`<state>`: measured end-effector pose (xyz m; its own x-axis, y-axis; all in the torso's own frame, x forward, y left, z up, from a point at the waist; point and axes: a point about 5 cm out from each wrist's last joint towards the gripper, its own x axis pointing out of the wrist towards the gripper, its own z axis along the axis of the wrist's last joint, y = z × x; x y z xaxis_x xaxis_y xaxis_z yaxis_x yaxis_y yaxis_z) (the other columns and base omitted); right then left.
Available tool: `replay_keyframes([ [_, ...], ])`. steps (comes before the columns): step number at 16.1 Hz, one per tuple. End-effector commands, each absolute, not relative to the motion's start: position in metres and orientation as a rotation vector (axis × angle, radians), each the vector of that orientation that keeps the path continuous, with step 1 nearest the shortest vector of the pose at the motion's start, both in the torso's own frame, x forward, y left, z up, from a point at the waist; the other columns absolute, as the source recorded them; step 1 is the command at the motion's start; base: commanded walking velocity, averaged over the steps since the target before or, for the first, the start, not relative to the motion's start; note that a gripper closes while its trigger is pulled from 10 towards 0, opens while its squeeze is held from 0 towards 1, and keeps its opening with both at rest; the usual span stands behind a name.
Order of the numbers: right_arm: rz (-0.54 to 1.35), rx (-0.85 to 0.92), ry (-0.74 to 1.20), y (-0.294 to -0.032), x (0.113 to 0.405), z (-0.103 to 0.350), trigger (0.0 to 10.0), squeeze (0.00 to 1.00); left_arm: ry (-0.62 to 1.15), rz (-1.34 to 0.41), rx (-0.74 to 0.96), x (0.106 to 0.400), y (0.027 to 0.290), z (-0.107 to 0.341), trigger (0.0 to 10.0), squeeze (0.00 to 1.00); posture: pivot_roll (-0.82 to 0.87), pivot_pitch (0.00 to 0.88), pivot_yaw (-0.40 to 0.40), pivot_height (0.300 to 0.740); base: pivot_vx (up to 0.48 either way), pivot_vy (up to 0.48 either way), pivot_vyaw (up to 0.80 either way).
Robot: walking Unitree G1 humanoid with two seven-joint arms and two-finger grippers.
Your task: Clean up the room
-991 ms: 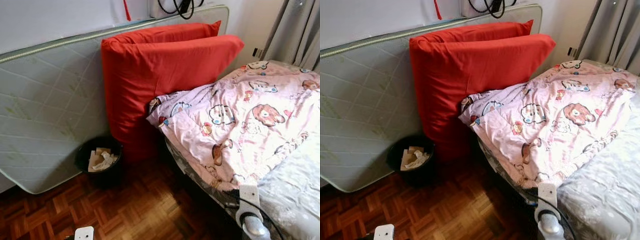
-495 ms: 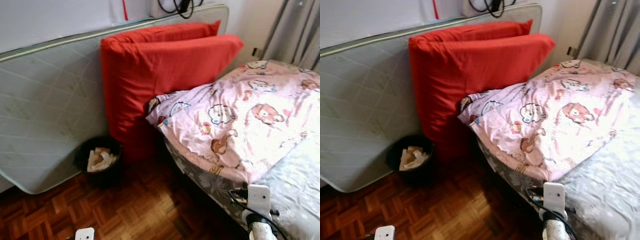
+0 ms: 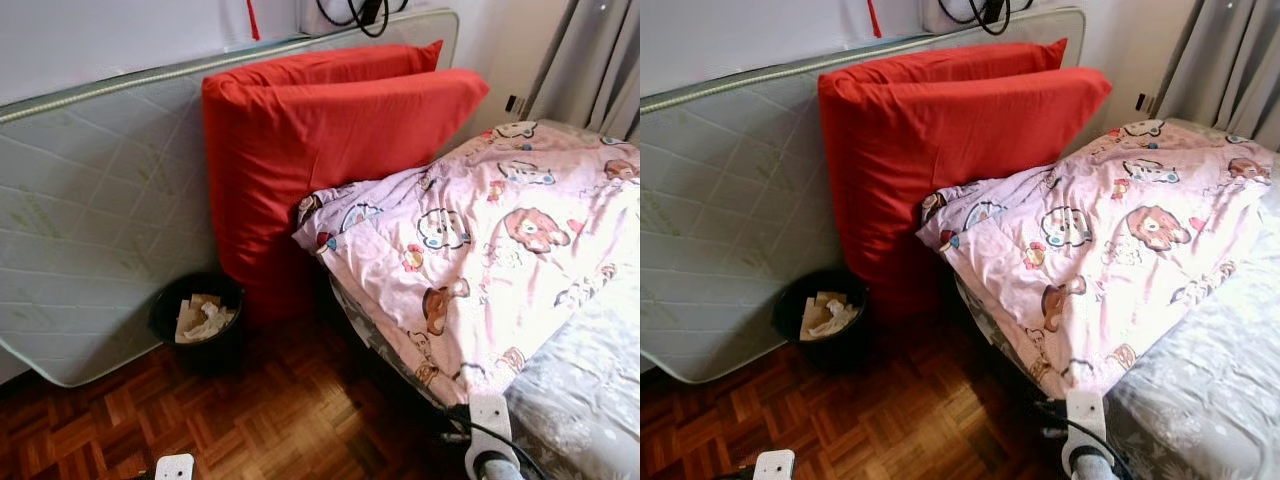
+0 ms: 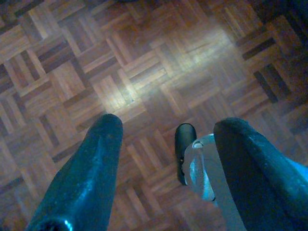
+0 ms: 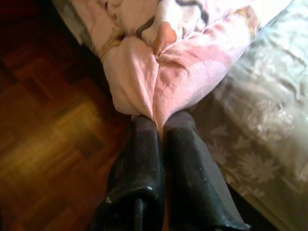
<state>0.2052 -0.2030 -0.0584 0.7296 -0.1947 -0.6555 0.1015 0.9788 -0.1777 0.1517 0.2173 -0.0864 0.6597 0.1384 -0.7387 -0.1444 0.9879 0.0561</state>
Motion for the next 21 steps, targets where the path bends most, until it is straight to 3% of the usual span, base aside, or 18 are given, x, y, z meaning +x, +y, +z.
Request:
replay_keyframes([
  [1,-0.154,-0.148,0.789,-0.201,0.200,-0.064,10.0,0.00,0.852,0.160,-0.001,0.150,0.220,-0.087,10.0,0.00,0.07,0.000,0.005,0.740,0.000,0.000,0.00],
  [3,-0.152,-0.137,0.799,-0.202,0.199,-0.065,10.0,0.00,0.852,0.159,0.001,0.150,0.220,-0.087,10.0,0.00,0.07,0.000,0.006,0.740,0.000,0.000,0.00],
  [4,-0.152,-0.134,0.805,-0.202,0.198,-0.066,10.0,0.28,0.853,0.158,0.003,0.149,0.220,-0.087,10.0,0.00,0.07,0.000,0.006,0.740,0.000,0.000,0.00],
  [5,-0.151,-0.144,0.816,-0.203,0.196,-0.067,10.0,1.00,0.852,0.158,0.002,0.150,0.220,-0.087,10.0,0.00,0.07,0.000,0.006,0.740,0.000,0.000,0.00],
  [18,-0.118,-0.149,0.880,-0.198,0.191,-0.073,10.0,1.00,0.834,0.151,0.005,0.154,0.217,-0.086,10.0,0.00,0.08,0.000,0.004,0.740,0.000,0.000,0.00],
  [19,-0.108,-0.118,0.869,-0.195,0.193,-0.072,10.0,0.30,0.836,0.151,0.004,0.154,0.217,-0.086,10.0,0.00,0.08,0.000,0.004,0.740,0.000,0.000,0.00],
  [20,-0.106,-0.083,0.854,-0.194,0.198,-0.071,10.0,0.00,0.837,0.150,0.005,0.154,0.217,-0.086,10.0,0.00,0.08,0.000,0.006,0.740,0.000,0.000,0.00],
  [21,-0.099,-0.067,0.854,-0.193,0.201,-0.070,10.0,0.00,0.838,0.145,0.009,0.154,0.217,-0.086,10.0,0.00,0.08,0.000,0.007,0.740,0.000,0.000,0.00],
])
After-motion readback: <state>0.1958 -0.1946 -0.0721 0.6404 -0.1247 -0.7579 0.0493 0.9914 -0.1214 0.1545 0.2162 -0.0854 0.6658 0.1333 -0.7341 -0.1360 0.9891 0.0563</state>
